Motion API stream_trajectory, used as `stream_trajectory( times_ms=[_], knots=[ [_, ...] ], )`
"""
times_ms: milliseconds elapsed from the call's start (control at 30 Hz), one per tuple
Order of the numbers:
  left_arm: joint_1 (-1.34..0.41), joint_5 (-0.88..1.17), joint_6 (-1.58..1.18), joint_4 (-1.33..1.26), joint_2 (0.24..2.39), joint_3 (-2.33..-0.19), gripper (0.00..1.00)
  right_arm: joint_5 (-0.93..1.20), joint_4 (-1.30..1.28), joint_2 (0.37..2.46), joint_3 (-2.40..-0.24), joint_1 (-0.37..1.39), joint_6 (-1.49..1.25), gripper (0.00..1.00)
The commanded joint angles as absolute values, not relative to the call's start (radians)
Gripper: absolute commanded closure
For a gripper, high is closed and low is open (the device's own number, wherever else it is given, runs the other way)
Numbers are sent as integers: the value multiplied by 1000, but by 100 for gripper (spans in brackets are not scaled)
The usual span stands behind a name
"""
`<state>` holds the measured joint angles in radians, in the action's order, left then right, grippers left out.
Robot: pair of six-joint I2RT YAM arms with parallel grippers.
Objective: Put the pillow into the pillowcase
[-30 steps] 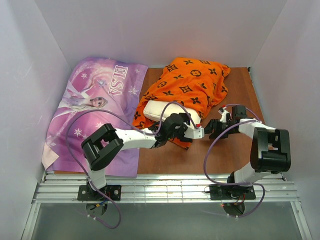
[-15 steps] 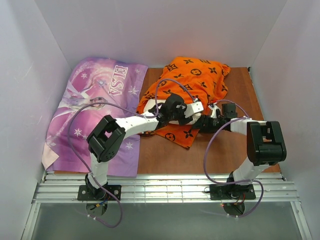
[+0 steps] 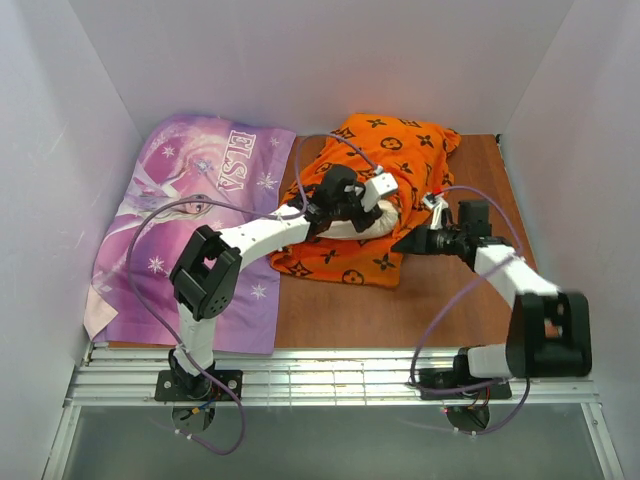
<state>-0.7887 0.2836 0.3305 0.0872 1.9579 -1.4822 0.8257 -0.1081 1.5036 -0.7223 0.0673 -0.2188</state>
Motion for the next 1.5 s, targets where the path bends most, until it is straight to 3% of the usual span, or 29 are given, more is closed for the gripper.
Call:
stream_trajectory(
  times_ms=[0,233,367,533,567,633,667,700,733,767,833,1033,1200,1467],
  knots=[
    [-712,210,288,70,1933,-1617,100,1108,-244,1186,-753,61,-71,99],
    [-719,152,373,98,1930,-1559,100,1282,-547,965,-735,61,48,99],
    [-729,170,353,153,2051,-1474,100,1293,-558,904,-644,64,8,99],
    [-727,270,342,181,2025,-1387,100,1259,-549,865,-617,69,-21,99],
    [-727,293,344,228,2004,-1384,85,1226,-540,868,-621,69,-28,99],
    [-715,371,347,300,1890,-1362,65,1195,-523,896,-676,68,-17,97],
    [-707,461,321,326,1835,-1338,55,1178,-523,934,-707,69,-3,71],
    [-678,504,298,342,1706,-1309,40,1122,-523,954,-785,69,26,61],
    [-660,535,269,345,1642,-1248,32,1077,-519,975,-825,71,69,51],
    [-646,548,188,345,1590,-1224,28,1028,-506,1024,-860,72,89,38],
    [-603,508,123,392,1456,-1177,24,876,-459,1080,-970,107,126,23],
    [-464,287,40,558,1321,-1030,18,381,-451,1322,-1192,452,262,12],
    [-357,245,18,614,1390,-970,17,-42,-420,1564,-1336,728,359,7],
    [-356,233,6,451,1528,-956,12,-325,-350,1880,-1440,830,439,4]
  ],
)
